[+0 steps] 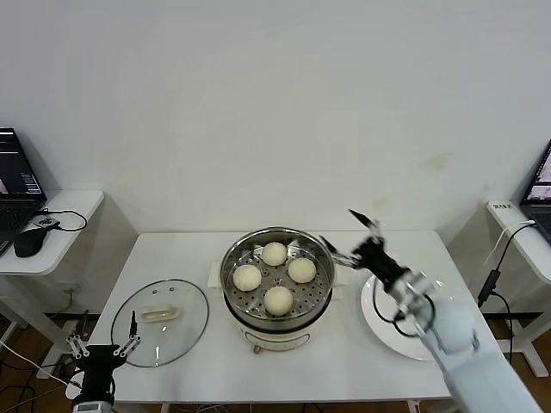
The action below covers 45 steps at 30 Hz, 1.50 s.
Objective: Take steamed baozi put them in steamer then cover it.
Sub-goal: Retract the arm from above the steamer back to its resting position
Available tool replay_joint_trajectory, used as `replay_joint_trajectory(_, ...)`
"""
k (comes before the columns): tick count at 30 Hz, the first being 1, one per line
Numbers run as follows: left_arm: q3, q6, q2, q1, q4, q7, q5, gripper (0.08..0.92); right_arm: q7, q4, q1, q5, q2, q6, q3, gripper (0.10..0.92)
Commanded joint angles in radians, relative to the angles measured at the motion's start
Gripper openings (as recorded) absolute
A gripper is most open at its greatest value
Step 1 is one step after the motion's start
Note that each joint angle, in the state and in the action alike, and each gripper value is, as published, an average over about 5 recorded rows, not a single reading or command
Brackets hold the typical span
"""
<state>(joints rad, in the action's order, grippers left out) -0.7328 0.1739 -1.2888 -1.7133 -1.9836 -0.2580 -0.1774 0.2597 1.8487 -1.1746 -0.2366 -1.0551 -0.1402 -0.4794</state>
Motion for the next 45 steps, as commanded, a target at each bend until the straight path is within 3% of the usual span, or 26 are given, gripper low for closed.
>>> replay_joint_trajectory(1,-0.107,0.12,0.024,0.062,0.201,-0.086,-0.764,0.823,-0.049,0.005,-0.396,0.1,-0.327,-0.194,-0.351,0.823)
replay_joint_trajectory(10,-0.125,0.069,0.104,0.077,0.285,-0.014,-1.1,0.823,-0.072,-0.016,-0.4,0.147,-0.37,-0.193,-0.396,0.823)
replay_joint_trajectory(26,0.031,0.034,0.109,0.25,0.342,0.093,-1.081,0.823,-0.069,-0.054,-0.387,0.168,-0.351,-0.204,-0.454,0.823)
replay_joint_trajectory(45,0.099,0.026,0.136,0.403,0.488,0.1,-1.054,0.823,-0.068,-0.055,-0.409,0.2,-0.379,-0.213,-0.46,0.823)
